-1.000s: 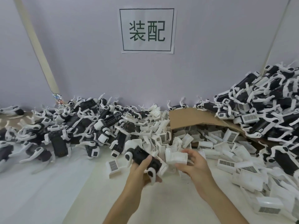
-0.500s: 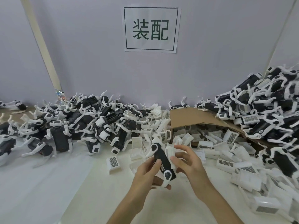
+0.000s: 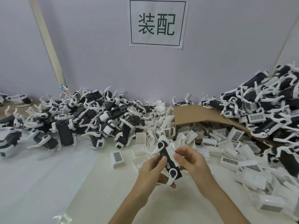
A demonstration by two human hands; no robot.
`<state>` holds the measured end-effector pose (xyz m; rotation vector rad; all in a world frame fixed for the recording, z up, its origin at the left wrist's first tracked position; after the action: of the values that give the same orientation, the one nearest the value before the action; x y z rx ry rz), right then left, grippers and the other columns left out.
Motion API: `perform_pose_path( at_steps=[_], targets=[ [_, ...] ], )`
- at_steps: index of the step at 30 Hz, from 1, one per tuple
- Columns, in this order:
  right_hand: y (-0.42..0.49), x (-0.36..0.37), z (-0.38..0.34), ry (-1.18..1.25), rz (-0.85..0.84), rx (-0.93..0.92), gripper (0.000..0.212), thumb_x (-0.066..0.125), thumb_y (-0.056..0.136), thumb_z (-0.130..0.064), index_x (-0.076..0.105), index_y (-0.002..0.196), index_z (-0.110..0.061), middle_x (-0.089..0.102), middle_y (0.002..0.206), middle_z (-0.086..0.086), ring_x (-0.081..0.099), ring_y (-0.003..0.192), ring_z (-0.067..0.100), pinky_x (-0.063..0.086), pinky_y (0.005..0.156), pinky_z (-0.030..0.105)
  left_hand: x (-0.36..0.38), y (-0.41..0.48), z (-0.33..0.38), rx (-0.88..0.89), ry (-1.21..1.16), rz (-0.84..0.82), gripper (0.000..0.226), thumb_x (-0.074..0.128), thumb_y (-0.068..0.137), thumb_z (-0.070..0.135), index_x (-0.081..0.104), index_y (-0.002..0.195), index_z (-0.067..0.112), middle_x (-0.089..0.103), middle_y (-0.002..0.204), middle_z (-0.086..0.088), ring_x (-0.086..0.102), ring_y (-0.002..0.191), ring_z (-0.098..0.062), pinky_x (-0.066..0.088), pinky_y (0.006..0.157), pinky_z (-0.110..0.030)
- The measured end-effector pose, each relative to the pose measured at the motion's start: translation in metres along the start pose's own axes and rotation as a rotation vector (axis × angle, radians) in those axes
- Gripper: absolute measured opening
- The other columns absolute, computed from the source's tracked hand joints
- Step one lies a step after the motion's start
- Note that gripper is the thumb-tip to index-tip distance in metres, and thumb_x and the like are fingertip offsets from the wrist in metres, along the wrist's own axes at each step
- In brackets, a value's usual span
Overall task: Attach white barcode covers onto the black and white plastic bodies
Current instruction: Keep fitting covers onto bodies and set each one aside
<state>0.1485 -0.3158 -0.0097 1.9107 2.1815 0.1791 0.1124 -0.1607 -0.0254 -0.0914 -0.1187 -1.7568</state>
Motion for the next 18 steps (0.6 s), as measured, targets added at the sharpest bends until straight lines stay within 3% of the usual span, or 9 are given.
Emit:
perform_pose_path(
  at_steps=[4,8,13,18],
  targets=[
    [0.0013,0.0003,0.0027,0.034,-0.016,0.021,0.019,0.062,0.093,-0.026,0.069,0.103,-0.011,0.072,0.095,0.008,0.065,0.091,0.031,0.053,0.078,0.04,-0.0002,0.0005,-0.0007,0.036,0.002,0.028,0.026,0.046,0.105,0.037,0.064,0.12,0.024,0.076,0.093,-0.012,0.071,0.067,-0.03,0.055,0.074,-0.029],
    [0.001,0.0003,0.0026,-0.047,-0.033,0.018,0.016,0.056,0.099,-0.009,0.069,0.106,-0.015,0.074,0.098,0.003,0.068,0.094,0.026,0.054,0.079,0.039,0.0024,0.0003,-0.0027,0.056,-0.02,0.074,0.028,0.044,0.107,0.034,0.064,0.119,0.018,0.074,0.086,-0.009,0.067,0.062,-0.027,0.055,0.069,-0.03],
    [0.0008,-0.0014,0.0039,-0.043,-0.033,0.03,0.016,0.062,0.096,-0.011,0.067,0.109,-0.017,0.072,0.101,0.002,0.067,0.097,0.024,0.053,0.078,0.035,0.0047,-0.0005,-0.0026,0.0,-0.019,0.085,0.029,0.041,0.108,0.033,0.064,0.117,0.019,0.076,0.084,-0.006,0.07,0.064,-0.025,0.056,0.065,-0.029],
    [-0.002,0.0043,0.0014,0.035,-0.099,0.105,0.042,0.074,0.08,-0.034,0.064,0.117,-0.018,0.07,0.114,0.004,0.066,0.108,0.019,0.054,0.086,0.029,0.0071,-0.0004,-0.0041,-0.054,-0.071,0.089,0.031,0.049,0.101,0.044,0.064,0.123,0.028,0.077,0.105,0.003,0.073,0.092,-0.01,0.052,0.065,-0.015]
  ],
)
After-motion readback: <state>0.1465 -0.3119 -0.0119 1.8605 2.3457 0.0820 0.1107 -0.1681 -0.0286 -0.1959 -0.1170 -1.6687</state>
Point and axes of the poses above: each hand's wrist, its own y-axis towards the middle knuckle, its own x-axis out of the palm, z = x × y, the point moved 3 cm from there along y, towards the middle knuckle
